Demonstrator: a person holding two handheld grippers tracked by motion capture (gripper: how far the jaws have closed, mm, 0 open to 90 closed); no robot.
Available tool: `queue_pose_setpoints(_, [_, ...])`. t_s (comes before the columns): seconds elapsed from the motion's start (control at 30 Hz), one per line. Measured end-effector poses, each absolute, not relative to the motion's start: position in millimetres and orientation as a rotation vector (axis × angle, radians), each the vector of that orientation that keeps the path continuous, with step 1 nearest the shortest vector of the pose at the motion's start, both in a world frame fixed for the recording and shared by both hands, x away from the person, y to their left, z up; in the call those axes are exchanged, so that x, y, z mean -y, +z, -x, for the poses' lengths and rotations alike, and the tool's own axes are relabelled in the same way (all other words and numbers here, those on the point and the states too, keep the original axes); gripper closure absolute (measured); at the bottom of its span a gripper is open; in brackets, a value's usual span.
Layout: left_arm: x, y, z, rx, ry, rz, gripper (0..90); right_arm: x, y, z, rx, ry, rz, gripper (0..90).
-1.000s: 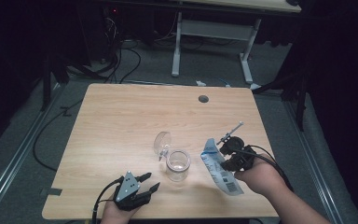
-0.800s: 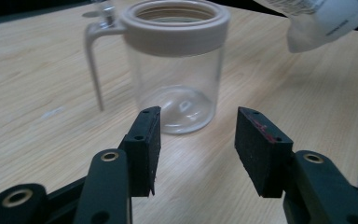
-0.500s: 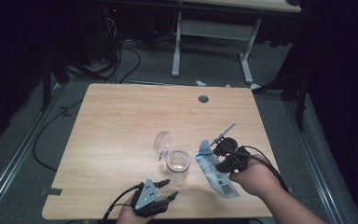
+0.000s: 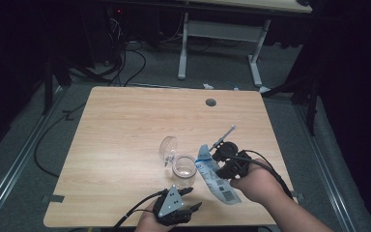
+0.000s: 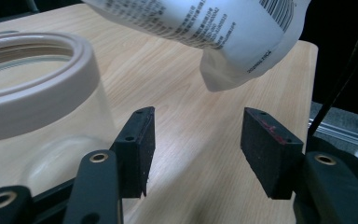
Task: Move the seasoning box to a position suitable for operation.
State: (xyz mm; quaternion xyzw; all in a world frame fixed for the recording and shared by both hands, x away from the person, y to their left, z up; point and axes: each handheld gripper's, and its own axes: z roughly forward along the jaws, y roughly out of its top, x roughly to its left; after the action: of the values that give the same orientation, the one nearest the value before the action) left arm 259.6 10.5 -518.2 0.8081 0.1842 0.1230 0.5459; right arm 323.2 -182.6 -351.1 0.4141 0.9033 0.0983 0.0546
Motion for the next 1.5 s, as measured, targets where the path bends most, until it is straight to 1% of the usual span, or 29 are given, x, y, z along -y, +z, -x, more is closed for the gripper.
queue_pose_setpoints(0.27, [1,-520,-259,-0.409,0.296,-1.922,43.0,176,-344,-318,-2.742,0.303,-1.238,90.0])
queue_pose_setpoints(0.43, [10,-524,-259,-0.394,0.292,-1.939,42.8,173,-345,-317,-2.751,0.324,-1.24,90.0])
queue_pose_setpoints(0.57, [19,-526,-260,-0.382,0.288,-1.952,40.3,170,-346,-317,-2.764,0.324,-1.229,90.0])
queue_pose_setpoints(0.63, [20,-526,-260,-0.381,0.288,-1.952,38.8,167,-344,-314,-2.75,0.307,-1.294,90.0])
queue_pose_setpoints(0.67, [23,-525,-260,-0.376,0.287,-1.954,38.4,168,-344,-316,-2.766,0.328,-1.235,90.0])
queue_pose_setpoints(0.8, [26,-523,-262,-0.383,0.289,-1.942,37.5,164,-342,-315,-2.771,0.339,-1.223,90.0])
queue_pose_setpoints(1.07, [34,-518,-261,-0.374,0.338,-1.935,34.2,156,-335,-313,-2.774,0.37,-1.208,90.0])
queue_pose_setpoints(1.1, [34,-518,-260,-0.379,0.345,-1.929,34.4,156,-334,-313,-2.773,0.373,-1.201,90.0])
queue_pose_setpoints(1.33, [33,-513,-257,-0.405,0.397,-1.888,43.6,153,-328,-312,-2.757,0.379,-1.201,90.0])
queue_pose_setpoints(1.4, [32,-513,-257,-0.426,0.403,-1.886,48.6,154,-328,-313,-2.747,0.388,-1.207,90.0])
queue_pose_setpoints(1.43, [32,-513,-258,-0.431,0.389,-1.887,53.2,154,-329,-312,-2.739,0.381,-1.237,90.0])
queue_pose_setpoints(1.5, [33,-513,-256,-0.438,0.401,-1.883,54.5,155,-330,-313,-2.743,0.379,-1.214,90.0])
